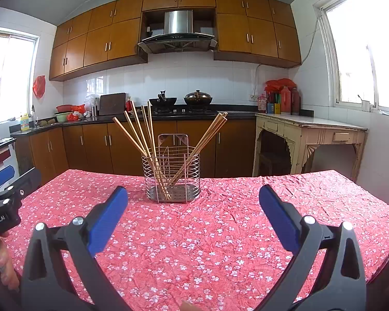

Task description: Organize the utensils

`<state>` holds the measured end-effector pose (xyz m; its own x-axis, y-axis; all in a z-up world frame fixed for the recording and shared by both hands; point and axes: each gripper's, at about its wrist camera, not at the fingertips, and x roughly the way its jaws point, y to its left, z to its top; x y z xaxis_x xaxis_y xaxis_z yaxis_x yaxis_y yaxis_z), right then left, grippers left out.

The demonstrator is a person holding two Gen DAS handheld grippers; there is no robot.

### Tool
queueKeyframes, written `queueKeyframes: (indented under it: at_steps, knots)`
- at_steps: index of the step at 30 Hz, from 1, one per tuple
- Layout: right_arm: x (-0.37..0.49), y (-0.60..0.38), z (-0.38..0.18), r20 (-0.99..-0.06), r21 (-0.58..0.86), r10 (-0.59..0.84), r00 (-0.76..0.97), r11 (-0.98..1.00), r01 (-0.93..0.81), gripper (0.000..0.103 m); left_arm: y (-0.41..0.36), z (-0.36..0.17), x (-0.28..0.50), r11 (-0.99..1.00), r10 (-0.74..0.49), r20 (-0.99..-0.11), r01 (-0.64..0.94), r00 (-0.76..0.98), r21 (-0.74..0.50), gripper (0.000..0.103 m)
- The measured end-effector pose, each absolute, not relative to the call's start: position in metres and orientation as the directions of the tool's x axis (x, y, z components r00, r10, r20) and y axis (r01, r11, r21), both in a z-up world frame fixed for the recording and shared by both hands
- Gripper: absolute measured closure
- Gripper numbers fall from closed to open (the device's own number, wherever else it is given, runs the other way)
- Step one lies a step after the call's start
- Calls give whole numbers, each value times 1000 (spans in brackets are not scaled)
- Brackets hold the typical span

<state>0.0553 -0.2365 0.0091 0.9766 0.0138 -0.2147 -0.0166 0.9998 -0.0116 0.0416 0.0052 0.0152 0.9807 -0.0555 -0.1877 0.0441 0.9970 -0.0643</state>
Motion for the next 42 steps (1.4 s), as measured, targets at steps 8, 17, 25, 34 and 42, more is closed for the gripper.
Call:
queueKeyframes:
  at_steps: [8, 17, 25, 34, 42]
  knots:
    - [55, -236, 10, -210, -12, 11, 978, 1000, -13, 4, 3, 15, 41, 997, -57, -189, 46, 980, -63, 2]
    - [53, -236, 11, -207, -12, 9, 978, 1000, -12, 4, 2, 16, 41, 997, -61, -189, 50, 980, -64, 2]
    - [51, -237, 11, -205, -8, 8, 979, 1000, -10, 4, 0, 17, 41, 997, -60, -191, 49, 980, -62, 2]
    - [51, -236, 11, -208, -10, 10, 978, 1000, -12, 4, -1, 17, 42, 997, -56, -188, 46, 981, -59, 2]
    - [51, -237, 11, -207, -9, 10, 978, 1000, -13, 4, -2, 17, 41, 997, -57, -187, 47, 981, -58, 2]
